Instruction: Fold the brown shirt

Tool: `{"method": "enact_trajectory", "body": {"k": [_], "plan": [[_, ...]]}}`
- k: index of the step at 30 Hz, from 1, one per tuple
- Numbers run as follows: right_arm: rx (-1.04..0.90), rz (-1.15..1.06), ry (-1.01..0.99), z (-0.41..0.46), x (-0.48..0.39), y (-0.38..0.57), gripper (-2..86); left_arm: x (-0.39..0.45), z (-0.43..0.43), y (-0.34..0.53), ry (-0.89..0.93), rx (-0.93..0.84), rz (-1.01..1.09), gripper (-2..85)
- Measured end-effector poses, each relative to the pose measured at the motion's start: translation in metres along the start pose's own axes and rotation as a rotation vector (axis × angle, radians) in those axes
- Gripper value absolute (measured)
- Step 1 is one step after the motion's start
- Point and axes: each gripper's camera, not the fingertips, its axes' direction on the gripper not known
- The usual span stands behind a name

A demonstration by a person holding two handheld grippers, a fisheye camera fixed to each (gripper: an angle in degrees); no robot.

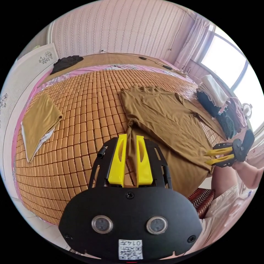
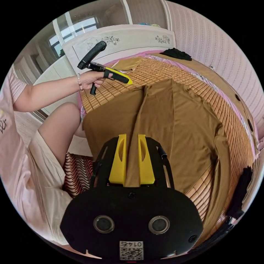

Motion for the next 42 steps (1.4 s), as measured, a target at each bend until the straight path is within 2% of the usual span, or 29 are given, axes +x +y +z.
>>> {"method": "enact_trajectory", "body": {"k": [6, 11, 13, 16, 24, 28, 30, 32, 36, 40, 42], "plan": [[0.071, -0.035, 0.047, 0.034, 0.085, -0.132, 7.8, 0.004, 0.035, -0.035, -0.039, -0.005, 0.074, 6.7], [0.011, 0.114, 0.044, 0.096, 0.161, -0.234, 7.7, -0.009, 0.071, -0.047, 0.037, -0.081, 0.086, 4.5], [-0.016, 0.154, 0.047, 0.119, 0.178, -0.254, 6.7, -0.012, 0.072, -0.047, 0.050, -0.057, 0.093, 1.4], [-0.111, 0.158, -0.003, 0.155, 0.191, -0.270, 0.7, -0.022, 0.070, -0.045, 0.073, -0.021, 0.059, -0.6], [-0.094, 0.167, 0.009, 0.170, 0.203, -0.268, -0.8, -0.035, 0.077, -0.034, 0.062, -0.009, 0.003, 1.4], [0.011, 0.250, 0.065, 0.130, 0.205, -0.230, -0.8, -0.042, 0.070, -0.025, 0.080, 0.004, -0.075, 4.5], [0.101, 0.231, 0.120, 0.097, 0.191, -0.192, -0.8, -0.038, 0.058, -0.015, 0.041, 0.023, -0.066, 4.4], [0.134, 0.115, 0.177, 0.057, 0.154, -0.125, -0.9, -0.024, 0.040, 0.003, 0.011, 0.046, -0.025, 3.3], [-0.002, 0.070, 0.279, 0.031, 0.092, 0.000, -0.9, 0.023, 0.028, 0.035, 0.082, 0.033, 0.050, 0.9], [-0.198, 0.208, 0.357, 0.033, 0.028, 0.131, -0.9, 0.110, 0.040, 0.068, 0.292, -0.024, 0.144, -0.3], [-0.213, 0.317, 0.470, 0.029, 0.010, 0.175, -0.8, 0.154, 0.049, 0.079, 0.393, -0.056, 0.207, -0.5]]}}
